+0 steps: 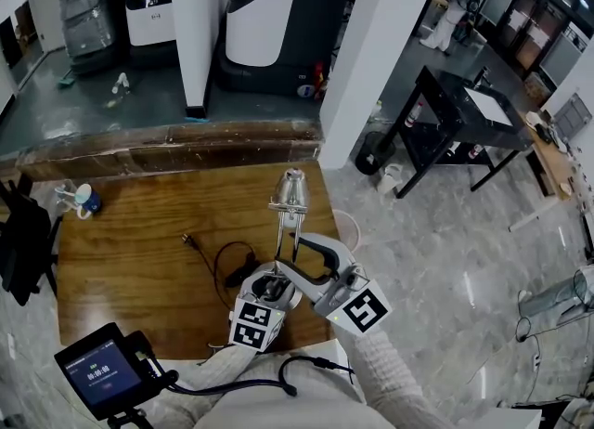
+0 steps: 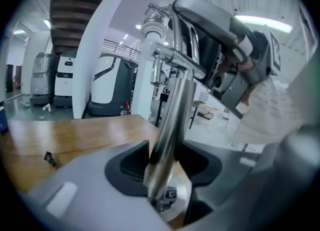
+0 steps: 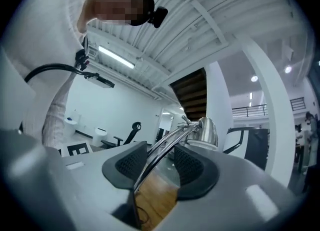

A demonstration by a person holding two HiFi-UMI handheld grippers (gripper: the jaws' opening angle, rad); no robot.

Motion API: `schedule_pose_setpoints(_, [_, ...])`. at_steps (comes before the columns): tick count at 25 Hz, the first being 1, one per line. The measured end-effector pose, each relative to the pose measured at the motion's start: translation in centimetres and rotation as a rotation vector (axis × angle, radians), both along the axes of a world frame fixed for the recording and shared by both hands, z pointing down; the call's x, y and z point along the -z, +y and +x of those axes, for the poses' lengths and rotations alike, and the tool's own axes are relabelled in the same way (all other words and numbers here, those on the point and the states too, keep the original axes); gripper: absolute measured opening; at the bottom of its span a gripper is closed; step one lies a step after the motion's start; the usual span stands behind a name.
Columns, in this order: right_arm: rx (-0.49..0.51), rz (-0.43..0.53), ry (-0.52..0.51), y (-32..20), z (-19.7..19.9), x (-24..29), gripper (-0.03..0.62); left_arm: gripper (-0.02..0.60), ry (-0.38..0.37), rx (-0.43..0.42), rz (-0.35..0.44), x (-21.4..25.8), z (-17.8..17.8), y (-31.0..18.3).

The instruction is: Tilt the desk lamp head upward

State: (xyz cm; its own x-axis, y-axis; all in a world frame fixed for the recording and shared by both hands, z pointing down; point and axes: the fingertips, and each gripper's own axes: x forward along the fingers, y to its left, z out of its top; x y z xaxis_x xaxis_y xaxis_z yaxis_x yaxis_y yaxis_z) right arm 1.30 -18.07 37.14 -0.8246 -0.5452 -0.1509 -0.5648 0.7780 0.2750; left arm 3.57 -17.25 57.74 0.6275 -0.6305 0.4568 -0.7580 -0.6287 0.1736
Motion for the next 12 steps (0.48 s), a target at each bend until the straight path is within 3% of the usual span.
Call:
schedule_pose_setpoints(5, [-0.011, 0.013, 0.008, 0.17, 0.32, -0.30, 0.169, 0.176, -0.001, 0.000, 0.001, 0.21, 0.19, 0.00])
schedule_pose_setpoints(12, [0.015, -0.053, -0.019, -0.01, 0.36, -0.50, 0.161, 0.178, -0.004, 0.001, -0.001, 0.09, 0.15, 0.02])
